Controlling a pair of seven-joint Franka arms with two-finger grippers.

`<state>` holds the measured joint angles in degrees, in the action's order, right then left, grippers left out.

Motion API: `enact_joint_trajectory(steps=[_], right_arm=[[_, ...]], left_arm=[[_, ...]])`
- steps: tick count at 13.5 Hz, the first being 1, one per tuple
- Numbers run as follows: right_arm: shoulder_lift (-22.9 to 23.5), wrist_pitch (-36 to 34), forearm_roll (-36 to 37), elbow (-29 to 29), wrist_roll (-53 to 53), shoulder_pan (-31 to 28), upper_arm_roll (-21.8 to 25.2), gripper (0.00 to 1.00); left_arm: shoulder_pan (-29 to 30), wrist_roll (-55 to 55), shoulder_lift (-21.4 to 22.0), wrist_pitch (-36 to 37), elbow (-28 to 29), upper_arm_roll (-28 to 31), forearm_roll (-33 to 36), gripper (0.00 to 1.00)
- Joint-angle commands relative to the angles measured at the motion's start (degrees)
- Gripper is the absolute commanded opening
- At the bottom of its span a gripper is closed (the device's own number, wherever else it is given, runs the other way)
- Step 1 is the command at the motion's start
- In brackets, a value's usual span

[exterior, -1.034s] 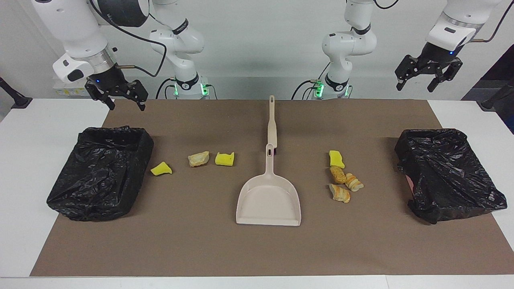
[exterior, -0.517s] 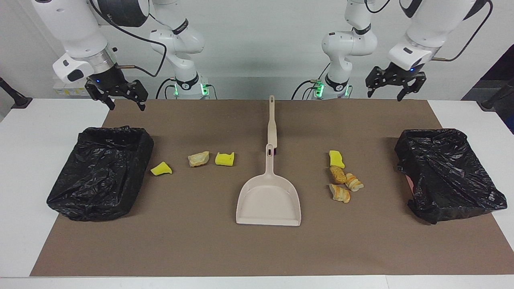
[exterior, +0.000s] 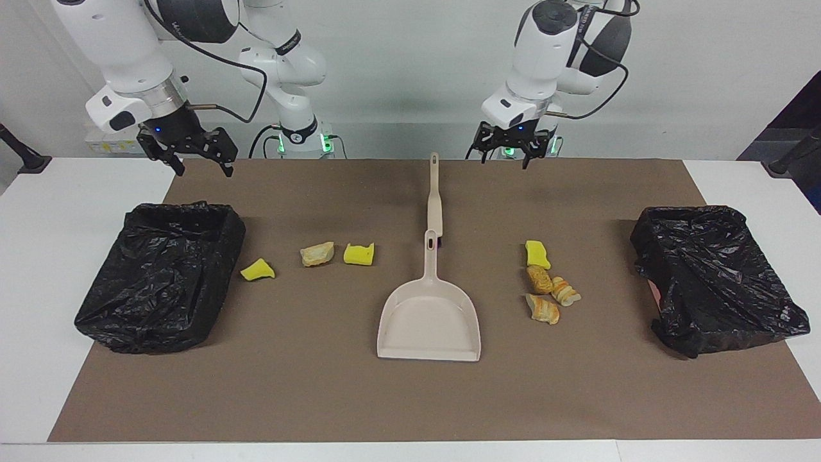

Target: Sweep and dump trash in bin

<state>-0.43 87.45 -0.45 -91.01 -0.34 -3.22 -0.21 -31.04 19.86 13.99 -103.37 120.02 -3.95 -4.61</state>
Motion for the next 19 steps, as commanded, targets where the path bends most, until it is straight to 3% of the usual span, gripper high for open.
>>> enact_joint_trajectory(steps=[1, 3, 5, 9, 15, 18, 19], right_arm=[[0.0, -1.9, 0.5, 0.6, -0.3, -0.4, -0.2, 1.00], [0.3, -0.5, 1.1, 0.6, -0.3, 0.0, -0.2, 1.00], [1.8, -0.5, 1.2, 1.0, 0.0, 0.0, -0.4, 1.00], [8.4, 2.0, 1.0, 4.6, -0.6, 4.5, -1.2, 1.00], [12.7, 9.0, -0.7, 4.6, -5.7, 10.2, -1.5, 1.00], [13.9, 11.8, -1.0, 4.5, -8.8, 12.2, -1.5, 1.00], [14.1, 12.3, -1.0, 4.4, -9.4, 12.7, -1.5, 1.00]], left_arm=[[-6.5, 3.8, 3.8, -5.7, 8.3, 1.3, -2.2, 1.00], [-11.2, 9.5, 3.0, -14.5, 13.1, 1.3, -2.1, 1.00], [-16.0, 13.7, -3.1, -19.4, 14.3, 1.3, -2.1, 1.00], [-20.2, 19.7, -6.7, -24.6, 16.4, 1.3, -2.1, 1.00], [-22.4, 22.9, -7.5, -32.2, 20.6, 1.3, -2.1, 1.00], [-22.4, 23.8, -7.5, -31.7, 20.5, 1.3, -2.1, 0.70], [-22.4, 23.8, -7.5, -31.8, 20.6, 1.3, -2.1, 0.70]])
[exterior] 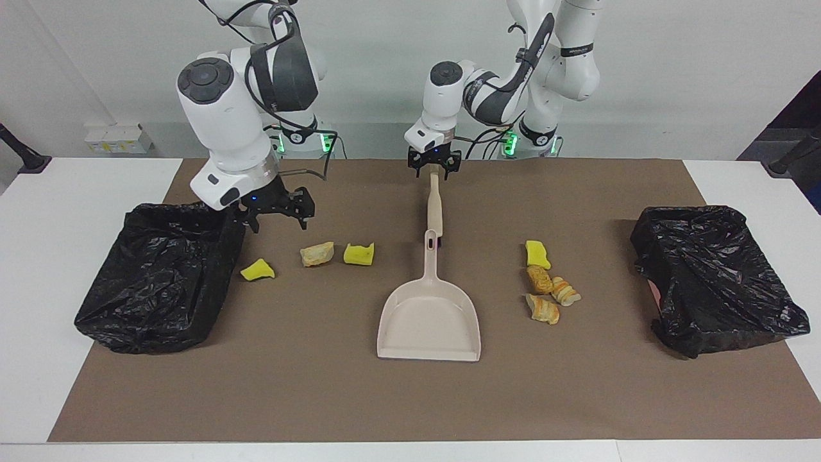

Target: Sweep and dump trash in bin

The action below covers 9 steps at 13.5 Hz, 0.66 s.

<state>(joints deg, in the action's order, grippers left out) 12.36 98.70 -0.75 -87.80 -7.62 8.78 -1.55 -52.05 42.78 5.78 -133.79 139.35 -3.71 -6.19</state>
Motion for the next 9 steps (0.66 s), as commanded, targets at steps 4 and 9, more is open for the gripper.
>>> enact_joint_trajectory(steps=[4, 9], right_arm=[[2.1, 4.0, -2.6, 1.0, -3.0, 1.8, -0.1, 1.00], [4.2, 8.8, -2.8, 0.8, -6.9, 5.3, -0.1, 1.00]], left_arm=[[-1.5, 1.3, 0.6, -1.4, 1.4, 1.1, -0.5, 0.78], [-1.5, 0.5, 0.6, -0.8, 1.5, 1.1, -0.5, 0.27]])
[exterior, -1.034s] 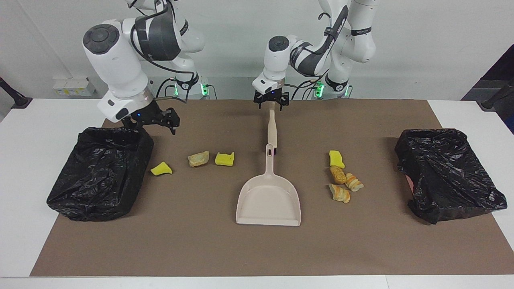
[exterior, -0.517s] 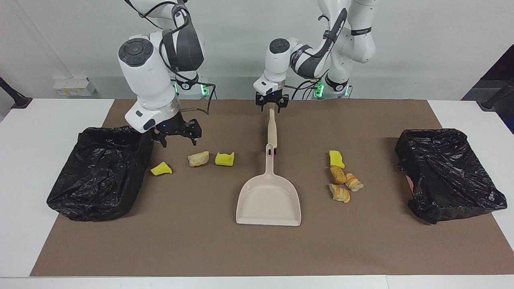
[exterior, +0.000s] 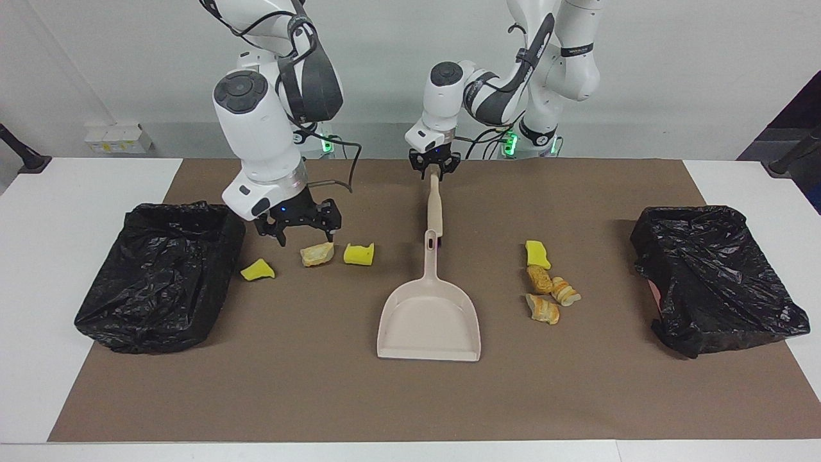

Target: Sweep and dump trash in bin

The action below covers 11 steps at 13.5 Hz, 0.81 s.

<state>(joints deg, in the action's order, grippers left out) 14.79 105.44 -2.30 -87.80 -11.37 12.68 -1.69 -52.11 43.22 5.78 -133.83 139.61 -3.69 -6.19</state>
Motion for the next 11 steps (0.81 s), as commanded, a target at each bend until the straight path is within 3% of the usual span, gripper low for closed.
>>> enact_joint_trajectory(steps=[1, 2, 6, 11], right_arm=[[2.5, 2.7, -1.2, 0.8, -4.9, 2.0, -0.1, 1.00], [4.2, 3.3, -1.3, 1.0, -6.4, 3.0, -0.1, 1.00], [7.9, 6.8, -3.9, 1.4, -9.8, 6.1, 0.0, 1.00], [13.0, 10.1, -2.5, 3.6, -18.3, 12.4, 0.3, 1.00]], left_arm=[[-1.4, -0.1, 0.6, -0.5, 1.3, 1.1, -0.5, 0.11], [-1.3, -0.1, 0.6, 0.5, 1.1, 1.1, -0.5, 0.00], [1.3, -3.2, 2.7, 8.1, -1.3, 1.8, -0.5, 0.00], [12.1, -10.6, 12.6, 19.1, -2.4, 1.8, -0.4, 0.00]])
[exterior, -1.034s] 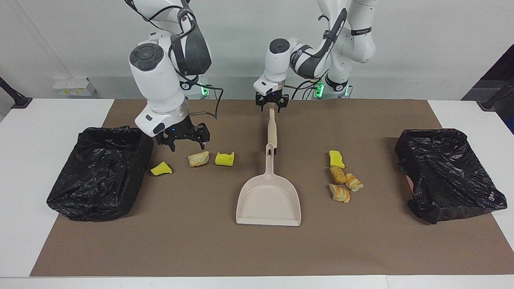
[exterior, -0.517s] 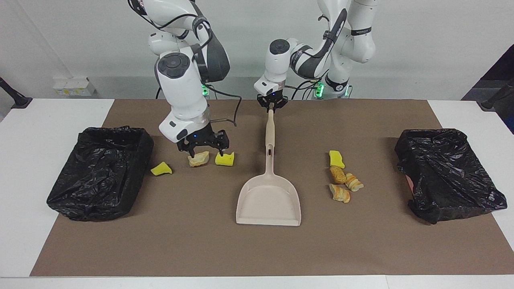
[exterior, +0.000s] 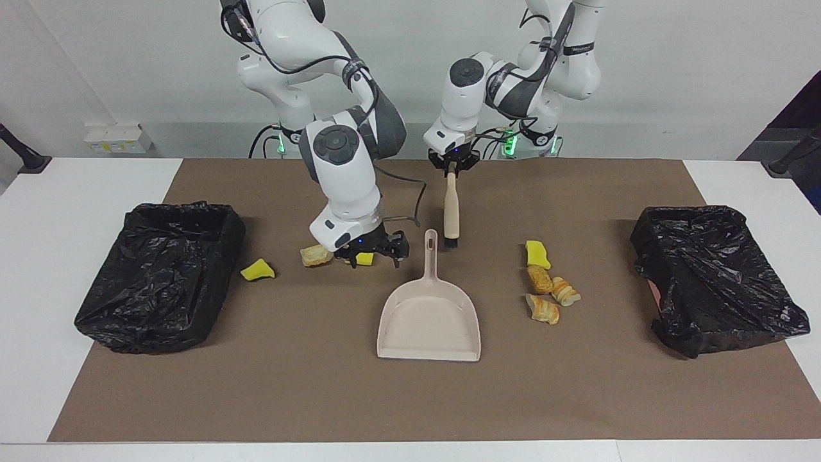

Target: Sweep and dump trash in bin

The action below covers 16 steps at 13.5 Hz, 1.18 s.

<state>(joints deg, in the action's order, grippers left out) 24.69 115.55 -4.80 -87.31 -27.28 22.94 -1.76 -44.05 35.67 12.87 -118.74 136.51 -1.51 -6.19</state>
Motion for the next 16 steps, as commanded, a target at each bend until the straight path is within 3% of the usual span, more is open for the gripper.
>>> enact_joint_trajectory(steps=[1, 4, 7, 11, 14, 16], right_arm=[[3.9, 0.5, 0.8, 3.2, -4.2, 4.2, 0.6, 1.00], [6.5, 0.8, 2.9, 5.0, -9.7, 7.2, 0.6, 1.00], [8.3, 0.7, 3.9, 6.1, -12.0, 9.7, 0.8, 1.00], [8.0, 0.8, 5.8, 5.5, -12.0, 10.6, 0.3, 0.84], [8.0, 0.1, 8.2, 4.8, -11.8, 10.5, 0.1, 0.63], [7.5, 0.5, 8.2, 2.9, -11.7, 10.6, 0.1, 0.62]], left_arm=[[5.9, -4.8, 7.1, 6.7, 0.7, -0.3, -0.4, 0.00], [15.6, -12.1, 7.7, 12.0, -2.3, -0.3, 0.2, 0.00], [25.7, -18.3, 4.3, 14.0, -7.3, -0.4, 1.3, 0.00], [35.7, -26.1, -7.1, 17.1, -21.4, -0.3, 4.2, 0.00], [40.9, -34.0, -7.7, 16.4, -21.7, -0.3, 5.5, 0.00], [42.4, -36.3, -8.9, 14.5, -21.8, -0.3, 7.1, 0.00]])
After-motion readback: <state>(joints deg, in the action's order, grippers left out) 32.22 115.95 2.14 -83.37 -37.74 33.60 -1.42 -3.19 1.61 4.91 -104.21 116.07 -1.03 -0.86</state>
